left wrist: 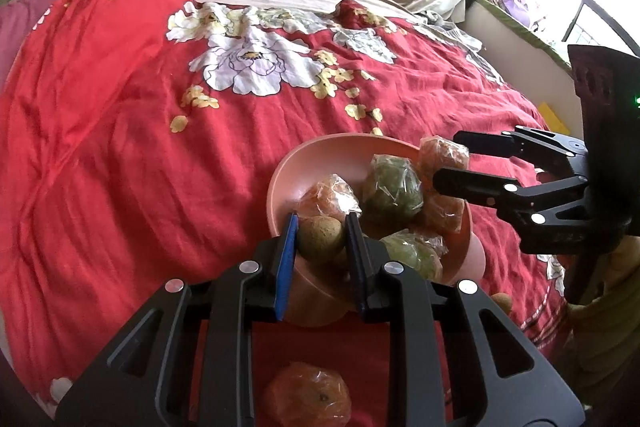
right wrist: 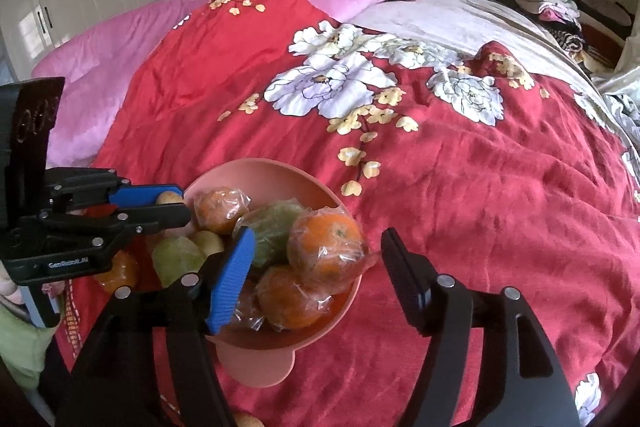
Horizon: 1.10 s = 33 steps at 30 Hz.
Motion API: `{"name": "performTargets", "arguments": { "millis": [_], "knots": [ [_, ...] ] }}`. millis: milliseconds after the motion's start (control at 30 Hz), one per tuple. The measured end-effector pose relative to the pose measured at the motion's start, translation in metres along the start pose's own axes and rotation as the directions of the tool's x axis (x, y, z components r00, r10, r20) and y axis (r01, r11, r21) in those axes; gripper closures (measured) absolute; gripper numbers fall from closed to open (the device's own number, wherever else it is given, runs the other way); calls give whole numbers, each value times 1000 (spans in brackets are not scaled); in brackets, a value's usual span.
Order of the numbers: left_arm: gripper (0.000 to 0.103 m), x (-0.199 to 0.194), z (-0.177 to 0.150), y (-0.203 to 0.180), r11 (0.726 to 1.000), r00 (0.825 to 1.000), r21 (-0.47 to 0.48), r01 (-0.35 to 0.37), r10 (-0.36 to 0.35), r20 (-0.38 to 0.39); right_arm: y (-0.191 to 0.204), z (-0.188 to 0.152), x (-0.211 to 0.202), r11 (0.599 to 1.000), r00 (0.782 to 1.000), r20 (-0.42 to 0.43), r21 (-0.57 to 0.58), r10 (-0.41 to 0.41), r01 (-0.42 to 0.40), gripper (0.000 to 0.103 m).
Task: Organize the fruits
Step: 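Open the right tool to drop the tangerine while the left tool releases the brown fruit into the bowl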
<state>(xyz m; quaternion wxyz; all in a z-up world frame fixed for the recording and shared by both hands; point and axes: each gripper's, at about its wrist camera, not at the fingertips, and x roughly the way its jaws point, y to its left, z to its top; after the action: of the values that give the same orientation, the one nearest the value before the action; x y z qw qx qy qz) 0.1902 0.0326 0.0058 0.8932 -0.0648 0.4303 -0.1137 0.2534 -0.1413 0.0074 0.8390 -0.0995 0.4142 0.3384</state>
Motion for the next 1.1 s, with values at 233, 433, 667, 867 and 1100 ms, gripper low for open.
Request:
{"name": "performTargets", "arguments": {
  "millis": [233,433,667,867,1100],
  "knots": [
    [86,0,1,0,1000,1000,-1,-1,1,1,10,-1,-6,999,1000,0,-42,16,-16,36],
    [86,-1,1,0,1000,1000,-3,0,0,1,16,-3,-1,998,1000,-11,-60,8,-9,32],
    [82,-6,2,2,1000,1000,-8,0,0,14,17,-4,0,998,1000,-10,-65,25,-26,30],
    [69,-12,4,3,1000,1000,-10,-10,10,30,19,-5,0,997,999,-12,-74,34,-34,27],
    [60,-21,5,-2,1000,999,-1,-16,16,50,16,-3,-2,998,999,2,-45,47,-47,21]
  ]
}}
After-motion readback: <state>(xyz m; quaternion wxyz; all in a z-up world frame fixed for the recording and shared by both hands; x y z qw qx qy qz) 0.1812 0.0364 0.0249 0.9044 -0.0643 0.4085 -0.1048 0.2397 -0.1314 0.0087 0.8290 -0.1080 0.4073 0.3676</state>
